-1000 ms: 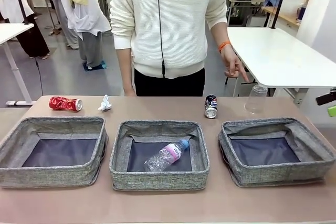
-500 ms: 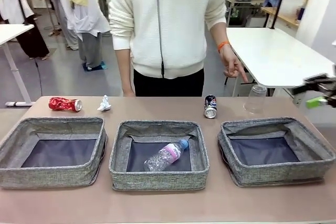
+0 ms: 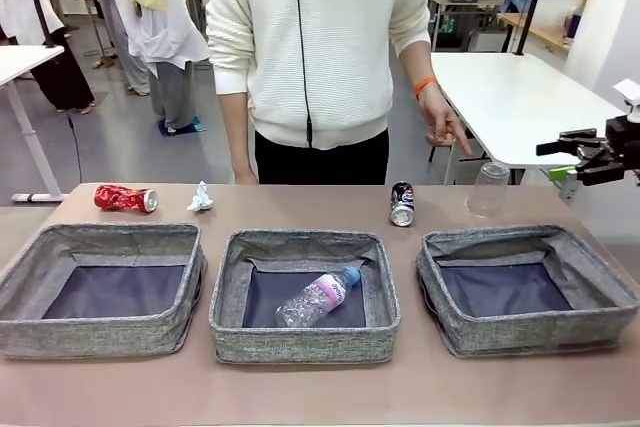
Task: Sort the waste into the appropriate baskets.
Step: Pick up the waste item pointed out by the person.
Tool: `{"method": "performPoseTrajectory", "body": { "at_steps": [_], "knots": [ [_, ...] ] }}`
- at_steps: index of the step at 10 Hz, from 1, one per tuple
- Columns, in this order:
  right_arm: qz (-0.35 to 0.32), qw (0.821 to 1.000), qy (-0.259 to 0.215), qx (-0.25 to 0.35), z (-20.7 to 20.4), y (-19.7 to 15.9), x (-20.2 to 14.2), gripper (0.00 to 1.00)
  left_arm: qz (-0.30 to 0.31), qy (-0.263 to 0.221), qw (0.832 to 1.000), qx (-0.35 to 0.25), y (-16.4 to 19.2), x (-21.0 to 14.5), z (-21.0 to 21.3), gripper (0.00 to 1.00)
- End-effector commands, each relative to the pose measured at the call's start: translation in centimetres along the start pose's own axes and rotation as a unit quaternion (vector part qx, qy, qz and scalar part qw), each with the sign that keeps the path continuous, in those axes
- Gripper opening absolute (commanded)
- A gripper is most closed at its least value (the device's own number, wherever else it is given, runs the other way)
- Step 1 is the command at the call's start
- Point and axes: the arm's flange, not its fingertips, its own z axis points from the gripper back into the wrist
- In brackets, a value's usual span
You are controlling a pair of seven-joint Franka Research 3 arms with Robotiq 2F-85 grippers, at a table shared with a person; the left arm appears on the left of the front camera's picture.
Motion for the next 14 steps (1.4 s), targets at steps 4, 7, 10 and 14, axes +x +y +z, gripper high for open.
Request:
{"method": "performPoseTrajectory", "body": {
  "at_steps": [4, 7, 10, 14],
  "knots": [
    [-0.026, 0.99, 0.034, -0.135, 0.0, -5.2, -2.6, 1.0, 0.005, 0.006, 1.0, 0.004, -0.3, -0.3, 0.3, 1.0],
    [-0.048, 0.99, 0.036, -0.124, -1.4, -9.0, -5.6, 1.0, 0.005, 0.006, 1.0, 0.004, -0.3, -0.3, 0.3, 1.0],
    [-0.055, 0.991, 0.06, -0.103, -3.1, -10.9, -7.5, 1.0, 0.005, 0.006, 1.0, 0.004, -0.3, -0.3, 0.3, 1.0],
    [-0.055, 0.993, 0.086, -0.054, -7.2, -11.2, -8.0, 1.0, 0.005, 0.006, 1.0, 0.004, -0.3, -0.3, 0.3, 1.0]
  ]
}}
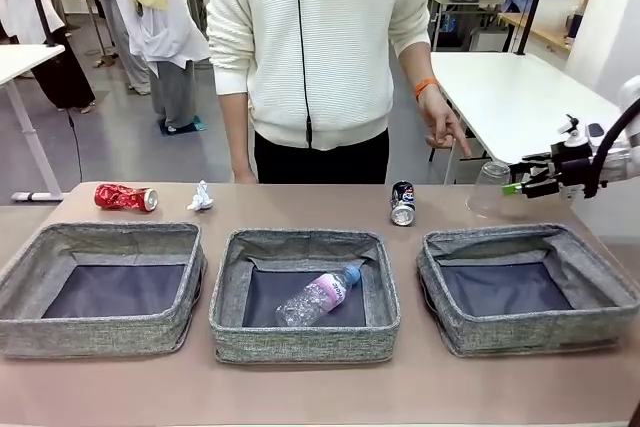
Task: Sort the waste into the appropriate baskets.
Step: Pick up the waste item pointed out by the person.
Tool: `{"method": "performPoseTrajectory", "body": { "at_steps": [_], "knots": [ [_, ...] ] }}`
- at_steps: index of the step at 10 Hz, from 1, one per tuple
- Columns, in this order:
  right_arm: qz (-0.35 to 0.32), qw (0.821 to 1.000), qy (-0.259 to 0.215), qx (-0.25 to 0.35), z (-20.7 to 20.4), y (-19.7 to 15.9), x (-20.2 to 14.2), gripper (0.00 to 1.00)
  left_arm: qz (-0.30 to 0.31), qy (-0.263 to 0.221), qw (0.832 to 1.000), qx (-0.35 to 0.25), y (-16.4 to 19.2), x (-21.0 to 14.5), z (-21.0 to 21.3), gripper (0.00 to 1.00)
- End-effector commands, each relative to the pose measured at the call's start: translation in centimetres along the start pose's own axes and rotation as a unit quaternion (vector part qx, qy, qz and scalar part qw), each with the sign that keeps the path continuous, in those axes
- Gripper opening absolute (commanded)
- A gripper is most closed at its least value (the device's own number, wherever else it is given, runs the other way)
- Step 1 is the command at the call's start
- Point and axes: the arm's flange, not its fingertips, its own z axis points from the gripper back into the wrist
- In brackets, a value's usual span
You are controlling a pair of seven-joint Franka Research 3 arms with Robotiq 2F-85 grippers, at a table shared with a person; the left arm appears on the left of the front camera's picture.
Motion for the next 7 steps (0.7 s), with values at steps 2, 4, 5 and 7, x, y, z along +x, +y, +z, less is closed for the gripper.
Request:
{"method": "performPoseTrajectory", "body": {
  "at_steps": [2, 4, 5, 7],
  "knots": [
    [-0.008, 1.0, 0.021, 0.021, -2.6, -0.5, 0.3, 1.0, 0.005, 0.006, 1.0, 0.004, -0.3, -0.3, 0.3, 1.0],
    [-0.021, 0.999, 0.021, 0.031, -3.8, -0.5, 0.1, 1.0, 0.005, 0.006, 1.0, 0.004, -0.3, -0.3, 0.3, 1.0],
    [-0.023, 0.999, 0.02, 0.031, -3.9, -0.5, 0.1, 1.0, 0.005, 0.006, 1.0, 0.004, -0.3, -0.3, 0.3, 1.0],
    [-0.033, 0.999, 0.016, 0.036, -3.9, -0.4, 0.1, 1.0, 0.005, 0.006, 1.0, 0.004, -0.3, -0.3, 0.3, 1.0]
  ]
}}
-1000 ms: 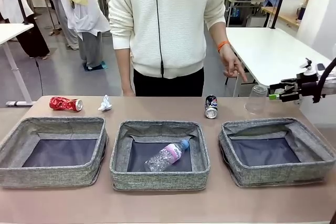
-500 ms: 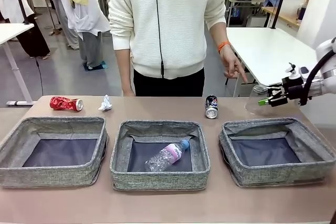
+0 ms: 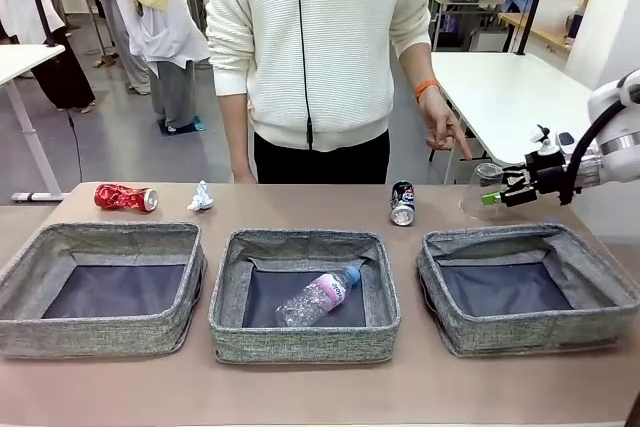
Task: Sort the waste into the appropriate baskets.
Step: Pick up the waste item pointed out by the person.
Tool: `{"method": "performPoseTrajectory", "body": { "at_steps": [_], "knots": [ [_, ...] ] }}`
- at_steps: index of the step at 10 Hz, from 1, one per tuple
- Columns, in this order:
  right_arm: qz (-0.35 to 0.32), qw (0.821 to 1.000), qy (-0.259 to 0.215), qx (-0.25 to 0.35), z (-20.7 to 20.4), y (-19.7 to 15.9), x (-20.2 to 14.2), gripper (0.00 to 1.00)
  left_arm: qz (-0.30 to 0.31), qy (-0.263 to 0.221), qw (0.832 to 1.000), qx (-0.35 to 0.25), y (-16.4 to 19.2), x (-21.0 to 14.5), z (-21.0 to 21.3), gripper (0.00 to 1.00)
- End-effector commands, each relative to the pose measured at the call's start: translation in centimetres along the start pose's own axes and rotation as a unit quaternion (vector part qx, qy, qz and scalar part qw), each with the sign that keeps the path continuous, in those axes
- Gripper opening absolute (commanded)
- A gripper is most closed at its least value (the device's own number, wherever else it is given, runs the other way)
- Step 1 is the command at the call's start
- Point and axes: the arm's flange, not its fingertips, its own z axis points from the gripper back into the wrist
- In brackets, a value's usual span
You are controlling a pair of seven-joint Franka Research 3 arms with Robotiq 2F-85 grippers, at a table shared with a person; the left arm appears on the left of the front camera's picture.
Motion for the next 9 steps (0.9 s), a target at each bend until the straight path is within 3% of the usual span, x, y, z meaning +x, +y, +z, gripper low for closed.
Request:
{"method": "performPoseTrajectory", "body": {
  "at_steps": [1, 2, 3, 5, 6, 8, 9],
  "knots": [
    [-0.016, 1.0, 0.005, 0.014, -0.05, -0.49, 0.51, 0.58, 0.005, 0.006, 1.0, 0.005, -0.31, -0.27, 0.26, 1.0],
    [-0.014, 1.0, -0.001, 0.017, -0.08, -0.41, 0.52, 0.4, 0.005, 0.006, 1.0, 0.005, -0.31, -0.27, 0.26, 1.0],
    [-0.017, 1.0, -0.003, 0.017, -0.06, -0.46, 0.51, 0.0, 0.005, 0.006, 1.0, 0.005, -0.31, -0.27, 0.26, 1.0],
    [-0.017, 1.0, -0.008, 0.019, -0.01, -0.49, 0.39, 0.0, 0.005, 0.006, 1.0, 0.005, -0.31, -0.27, 0.26, 1.0],
    [-0.019, 1.0, -0.009, 0.018, -0.02, -0.54, 0.28, 0.15, 0.005, 0.006, 1.0, 0.005, -0.31, -0.27, 0.26, 1.0],
    [-0.022, 1.0, -0.01, 0.018, 0.15, -0.59, 0.27, 0.0, 0.005, 0.006, 1.0, 0.005, -0.31, -0.27, 0.26, 1.0],
    [-0.016, 1.0, -0.01, 0.016, 0.34, -0.59, 0.3, 0.0, 0.005, 0.006, 1.0, 0.005, -0.31, -0.27, 0.26, 1.0]
  ]
}}
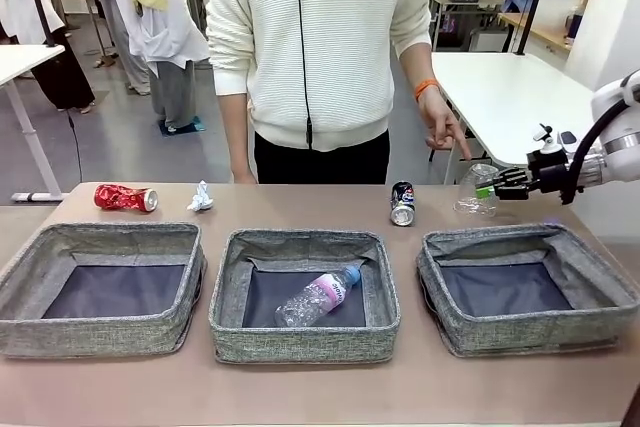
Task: Sort the waste into the appropriate baskets.
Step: Pick up the waste item pointed out by the person.
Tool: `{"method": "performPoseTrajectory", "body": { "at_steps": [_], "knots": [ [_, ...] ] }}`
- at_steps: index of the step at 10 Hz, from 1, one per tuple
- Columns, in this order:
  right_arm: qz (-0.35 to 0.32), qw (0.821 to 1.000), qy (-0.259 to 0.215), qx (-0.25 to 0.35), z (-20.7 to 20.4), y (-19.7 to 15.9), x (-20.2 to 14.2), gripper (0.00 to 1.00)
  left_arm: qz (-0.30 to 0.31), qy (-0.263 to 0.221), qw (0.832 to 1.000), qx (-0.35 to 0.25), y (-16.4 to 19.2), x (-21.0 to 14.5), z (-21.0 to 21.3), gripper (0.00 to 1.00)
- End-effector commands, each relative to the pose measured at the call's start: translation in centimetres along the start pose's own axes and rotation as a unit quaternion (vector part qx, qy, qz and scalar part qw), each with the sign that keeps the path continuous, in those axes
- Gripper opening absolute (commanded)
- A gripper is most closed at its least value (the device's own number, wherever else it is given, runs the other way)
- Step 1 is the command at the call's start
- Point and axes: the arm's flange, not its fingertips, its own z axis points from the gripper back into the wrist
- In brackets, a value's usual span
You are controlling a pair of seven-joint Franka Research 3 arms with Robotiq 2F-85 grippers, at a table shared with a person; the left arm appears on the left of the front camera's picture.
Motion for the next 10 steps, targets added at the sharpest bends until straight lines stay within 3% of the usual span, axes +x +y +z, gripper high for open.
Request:
{"method": "performPoseTrajectory", "body": {
  "at_steps": [1, 4, 6, 7, 8, 9, 10],
  "knots": [
    [-0.004, 1.0, -0.005, 0.003, 0.0, -0.6, 0.3, 0.0, 0.005, 0.006, 1.0, 0.005, -0.3, -0.3, 0.3, 1.0],
    [-0.006, 1.0, 0.005, -0.002, 1.3, -0.5, 0.5, 0.0, 0.005, 0.006, 1.0, 0.005, -0.3, -0.3, 0.3, 1.0],
    [-0.001, 1.0, 0.003, -0.007, 4.3, 0.8, 3.3, 0.0, 0.005, 0.006, 1.0, 0.005, -0.3, -0.3, 0.3, 1.0],
    [-0.083, 0.996, 0.004, -0.005, 6.5, 3.1, 6.1, 0.0, 0.005, 0.006, 1.0, 0.005, -0.3, -0.3, 0.3, 1.0],
    [-0.113, 0.992, -0.013, 0.044, 9.5, 8.0, 10.6, 0.0, 0.005, 0.006, 1.0, 0.005, -0.3, -0.3, 0.3, 1.0],
    [-0.071, 0.995, 0.0, 0.068, 11.6, 12.5, 14.7, 0.0, 0.005, 0.006, 1.0, 0.005, -0.3, -0.3, 0.3, 1.0],
    [-0.048, 0.994, 0.043, 0.086, 12.8, 16.1, 18.0, 0.0, 0.005, 0.006, 1.0, 0.005, -0.3, -0.3, 0.3, 1.0]
  ]
}}
